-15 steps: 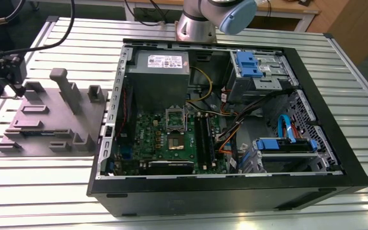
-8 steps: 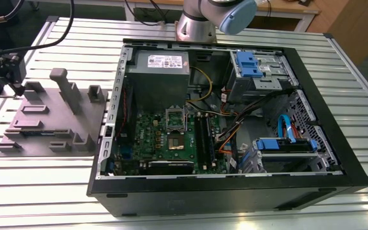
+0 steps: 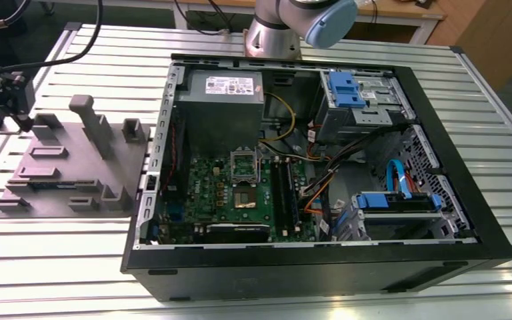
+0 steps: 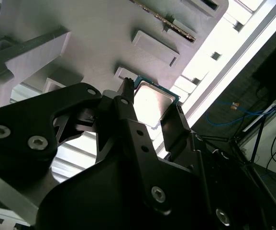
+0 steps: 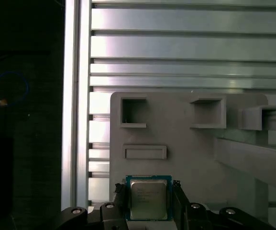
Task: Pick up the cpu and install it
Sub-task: 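Pick up the cpu and move it towards the insertion slot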
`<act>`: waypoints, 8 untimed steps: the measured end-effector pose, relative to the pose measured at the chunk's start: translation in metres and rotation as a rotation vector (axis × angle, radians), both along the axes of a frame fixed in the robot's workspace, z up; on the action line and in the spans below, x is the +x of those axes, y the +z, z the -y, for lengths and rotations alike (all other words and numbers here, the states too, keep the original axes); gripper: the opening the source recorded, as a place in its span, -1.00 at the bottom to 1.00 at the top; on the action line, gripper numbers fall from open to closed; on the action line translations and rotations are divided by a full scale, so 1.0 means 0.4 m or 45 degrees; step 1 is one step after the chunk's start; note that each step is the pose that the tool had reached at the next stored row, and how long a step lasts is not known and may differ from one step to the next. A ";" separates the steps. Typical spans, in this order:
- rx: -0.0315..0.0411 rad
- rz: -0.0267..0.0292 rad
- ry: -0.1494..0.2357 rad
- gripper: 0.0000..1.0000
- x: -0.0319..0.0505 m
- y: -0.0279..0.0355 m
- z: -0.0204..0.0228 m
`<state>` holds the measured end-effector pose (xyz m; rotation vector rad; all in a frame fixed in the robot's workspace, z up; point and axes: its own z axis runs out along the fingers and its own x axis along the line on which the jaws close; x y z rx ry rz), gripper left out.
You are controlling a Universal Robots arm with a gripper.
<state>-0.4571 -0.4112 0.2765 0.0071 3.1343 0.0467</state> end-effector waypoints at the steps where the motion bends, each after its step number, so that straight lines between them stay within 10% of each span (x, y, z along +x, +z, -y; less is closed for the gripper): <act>1: 0.0000 0.0001 0.000 -0.06 0.000 0.001 0.000; 8: 0.0002 0.0005 0.000 -0.06 0.000 0.009 0.000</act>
